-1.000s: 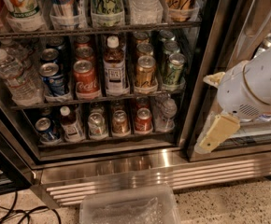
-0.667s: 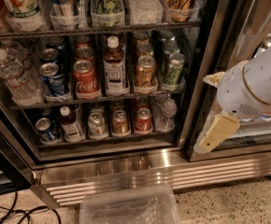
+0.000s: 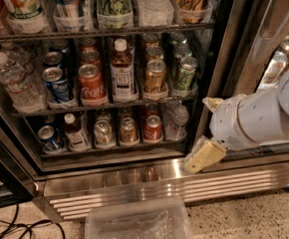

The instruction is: Pick orange can from middle shelf of fridge

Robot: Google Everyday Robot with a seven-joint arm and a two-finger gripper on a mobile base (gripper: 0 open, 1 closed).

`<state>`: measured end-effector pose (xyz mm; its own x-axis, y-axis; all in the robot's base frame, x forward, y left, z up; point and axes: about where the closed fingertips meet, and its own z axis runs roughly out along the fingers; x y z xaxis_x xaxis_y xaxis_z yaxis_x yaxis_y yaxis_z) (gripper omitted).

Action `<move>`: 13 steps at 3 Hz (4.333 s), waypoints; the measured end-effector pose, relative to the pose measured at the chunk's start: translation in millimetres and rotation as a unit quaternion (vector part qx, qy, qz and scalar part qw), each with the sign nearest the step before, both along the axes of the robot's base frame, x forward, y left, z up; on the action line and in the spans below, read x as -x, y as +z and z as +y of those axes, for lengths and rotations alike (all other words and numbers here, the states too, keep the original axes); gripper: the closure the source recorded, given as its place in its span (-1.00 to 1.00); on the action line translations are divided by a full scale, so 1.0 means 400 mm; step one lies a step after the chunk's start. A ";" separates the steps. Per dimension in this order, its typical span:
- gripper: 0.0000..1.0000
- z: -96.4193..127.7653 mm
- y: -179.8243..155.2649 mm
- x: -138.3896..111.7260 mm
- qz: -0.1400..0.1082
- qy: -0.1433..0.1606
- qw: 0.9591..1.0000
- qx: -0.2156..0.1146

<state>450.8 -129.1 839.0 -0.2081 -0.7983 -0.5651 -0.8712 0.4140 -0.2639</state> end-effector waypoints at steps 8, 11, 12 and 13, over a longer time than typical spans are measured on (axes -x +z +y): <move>-0.80 0.142 -0.086 -0.327 -0.245 -0.202 0.924 -0.214; -0.86 0.124 -0.043 -0.355 -0.293 -0.235 0.893 -0.249; -0.72 0.147 -0.032 -0.374 -0.314 -0.239 0.875 -0.280; -0.60 0.161 -0.022 -0.393 -0.330 -0.243 0.862 -0.297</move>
Offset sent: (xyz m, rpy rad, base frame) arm 0.0960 0.0317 -0.0328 0.1886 -0.2102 -0.1498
